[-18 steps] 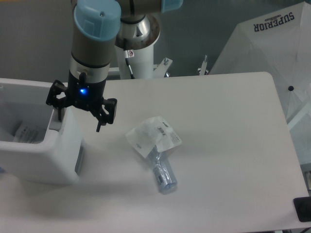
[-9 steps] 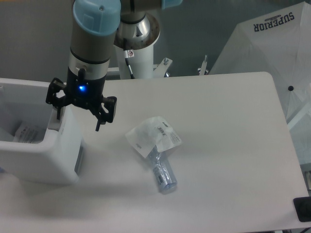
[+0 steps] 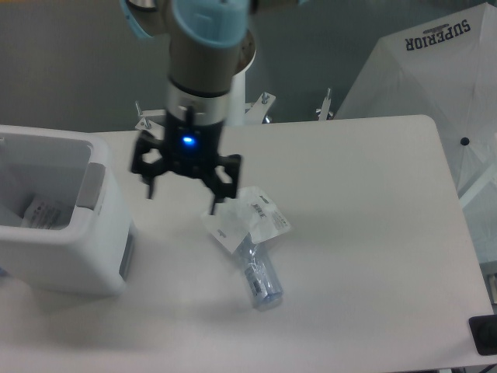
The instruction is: Open the trash can
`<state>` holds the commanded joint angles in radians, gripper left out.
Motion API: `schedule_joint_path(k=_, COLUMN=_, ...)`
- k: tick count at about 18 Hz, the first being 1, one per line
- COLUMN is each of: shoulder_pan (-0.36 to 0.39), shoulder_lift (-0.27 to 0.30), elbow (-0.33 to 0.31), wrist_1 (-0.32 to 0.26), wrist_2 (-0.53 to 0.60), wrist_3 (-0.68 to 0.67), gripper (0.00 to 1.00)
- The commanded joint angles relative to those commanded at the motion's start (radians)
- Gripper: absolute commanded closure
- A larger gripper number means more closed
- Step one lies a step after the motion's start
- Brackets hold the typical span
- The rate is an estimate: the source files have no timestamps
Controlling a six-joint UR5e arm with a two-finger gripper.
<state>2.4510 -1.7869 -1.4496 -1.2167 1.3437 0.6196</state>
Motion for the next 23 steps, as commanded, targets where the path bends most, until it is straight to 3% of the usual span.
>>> schedule_joint_path(k=4, shoulder_pan=0.065, shoulder_lift=-0.066, elbow=0.017, wrist_1=0.06, wrist_2=0.006, wrist_3=0.069, gripper=0.0)
schedule_joint_path(k=10, shoulder_pan=0.12, shoulder_lift=-0.146, elbow=0.018, wrist_1=0.062, wrist_2=0.118, wrist_3=0.285, gripper=0.0)
schedule_joint_path(k=15, shoulder_pan=0.184, shoulder_lift=-0.203, elbow=0.02, wrist_1=0.066, wrist_2=0.129, wrist_3=0.437, gripper=0.0)
schedule_joint_path(k=23, shoulder_pan=0.189, shoulder_lift=-0.21, elbow=0.002, wrist_1=0.063, wrist_2=0.181, wrist_3=0.477, gripper=0.0)
